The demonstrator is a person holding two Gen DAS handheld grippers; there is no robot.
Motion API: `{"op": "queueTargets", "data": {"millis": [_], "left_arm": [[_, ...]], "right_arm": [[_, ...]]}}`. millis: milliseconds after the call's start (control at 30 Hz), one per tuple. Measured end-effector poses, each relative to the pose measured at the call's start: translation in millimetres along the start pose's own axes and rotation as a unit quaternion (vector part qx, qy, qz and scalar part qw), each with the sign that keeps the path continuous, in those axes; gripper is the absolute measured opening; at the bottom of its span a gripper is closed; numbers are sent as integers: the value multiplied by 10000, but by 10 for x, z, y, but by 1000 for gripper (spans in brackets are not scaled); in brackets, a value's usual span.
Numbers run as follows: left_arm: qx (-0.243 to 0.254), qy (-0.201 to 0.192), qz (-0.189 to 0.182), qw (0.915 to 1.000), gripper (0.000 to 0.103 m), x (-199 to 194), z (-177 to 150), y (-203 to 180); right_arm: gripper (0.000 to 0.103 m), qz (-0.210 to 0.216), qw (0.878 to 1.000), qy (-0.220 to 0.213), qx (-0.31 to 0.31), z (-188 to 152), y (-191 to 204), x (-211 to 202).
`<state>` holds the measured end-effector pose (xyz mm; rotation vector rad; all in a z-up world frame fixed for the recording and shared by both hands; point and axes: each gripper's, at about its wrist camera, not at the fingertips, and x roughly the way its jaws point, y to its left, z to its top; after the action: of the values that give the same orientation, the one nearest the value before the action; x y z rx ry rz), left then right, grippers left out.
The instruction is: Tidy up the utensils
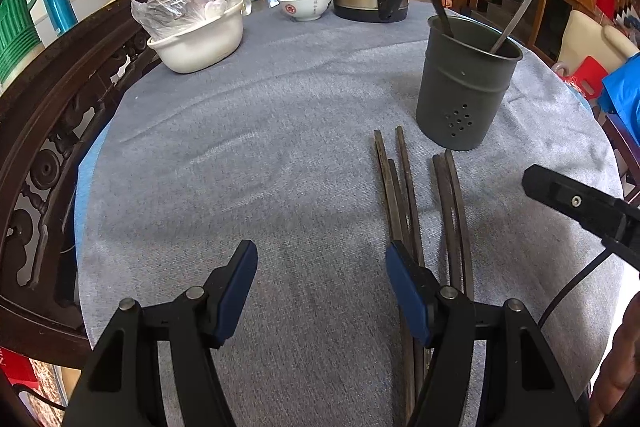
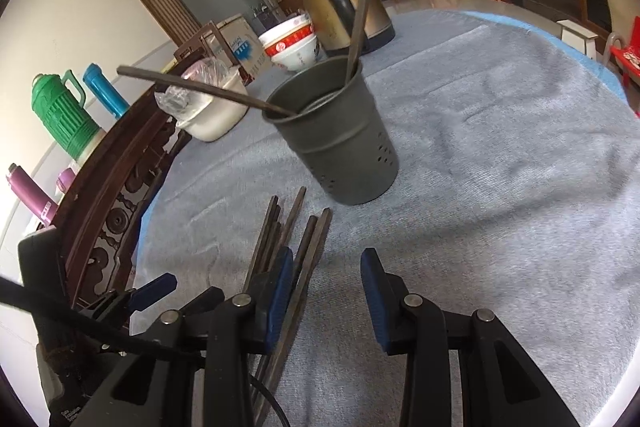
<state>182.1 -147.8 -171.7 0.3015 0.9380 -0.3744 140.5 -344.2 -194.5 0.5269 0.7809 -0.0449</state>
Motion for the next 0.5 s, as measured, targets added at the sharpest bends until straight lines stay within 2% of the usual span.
{"op": "queueTargets", "data": {"millis": [267, 500], "left_arm": [[-126, 140, -118, 9998, 67, 101, -13, 110], [-188, 296, -272, 9990, 67, 195, -34, 157]], "right_arm": [[39, -39, 9990, 438, -116, 9, 113, 247], [39, -242, 9968, 714, -276, -42, 206, 442]]}}
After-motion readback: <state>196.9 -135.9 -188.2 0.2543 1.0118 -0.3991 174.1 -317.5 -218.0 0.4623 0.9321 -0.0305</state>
